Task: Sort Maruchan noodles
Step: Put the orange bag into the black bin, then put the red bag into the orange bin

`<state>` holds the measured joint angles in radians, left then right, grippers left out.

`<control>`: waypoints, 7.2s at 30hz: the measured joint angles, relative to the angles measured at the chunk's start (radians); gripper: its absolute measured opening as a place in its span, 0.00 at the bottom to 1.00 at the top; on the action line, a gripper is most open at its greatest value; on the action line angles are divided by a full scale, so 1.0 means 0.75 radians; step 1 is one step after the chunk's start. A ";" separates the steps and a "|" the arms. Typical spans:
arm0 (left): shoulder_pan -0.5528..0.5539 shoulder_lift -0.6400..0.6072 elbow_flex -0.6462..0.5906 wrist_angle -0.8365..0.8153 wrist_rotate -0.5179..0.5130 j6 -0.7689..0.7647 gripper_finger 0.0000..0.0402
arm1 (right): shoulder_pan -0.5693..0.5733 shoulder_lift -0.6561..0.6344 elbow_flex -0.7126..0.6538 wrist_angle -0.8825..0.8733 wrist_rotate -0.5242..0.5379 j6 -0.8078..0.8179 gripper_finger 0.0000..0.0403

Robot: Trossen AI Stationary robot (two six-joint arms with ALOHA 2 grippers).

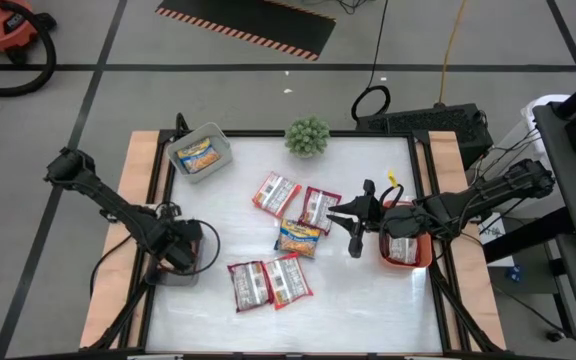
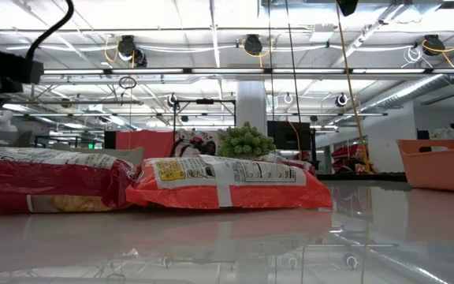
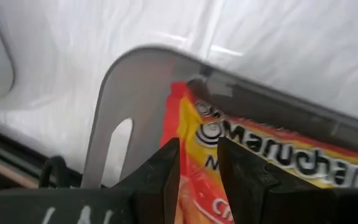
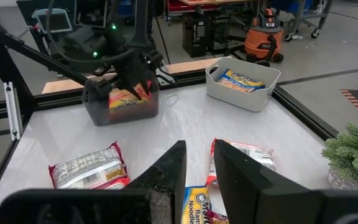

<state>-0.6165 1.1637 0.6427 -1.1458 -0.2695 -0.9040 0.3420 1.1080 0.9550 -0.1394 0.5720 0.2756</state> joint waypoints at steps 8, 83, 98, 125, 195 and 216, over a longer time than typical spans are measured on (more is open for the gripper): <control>0.001 0.000 0.187 -0.037 -0.034 0.138 0.28 | 0.000 0.007 0.000 0.019 0.000 0.001 0.20; 0.157 -0.056 0.560 0.207 -0.514 0.834 0.28 | -0.246 0.820 0.351 -0.574 -0.411 -0.094 0.25; 0.164 -0.056 0.409 0.331 -0.514 0.952 0.28 | -0.247 0.820 0.171 -0.547 -0.392 -0.118 0.40; 0.313 -0.056 0.365 0.390 -0.511 0.979 0.28 | -0.291 0.818 0.092 -0.496 -0.275 -0.224 0.02; 0.510 0.517 0.367 1.220 -0.364 1.409 0.74 | -0.227 0.602 -0.258 0.257 -0.378 -0.629 0.14; 0.490 0.517 0.367 1.431 -0.304 1.517 0.74 | -0.227 0.602 -0.260 0.642 -0.454 -0.708 0.00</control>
<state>-0.2492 1.5513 0.9176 -0.0727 -0.4973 0.2337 0.1715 1.5597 0.7601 0.3421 0.2318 -0.2554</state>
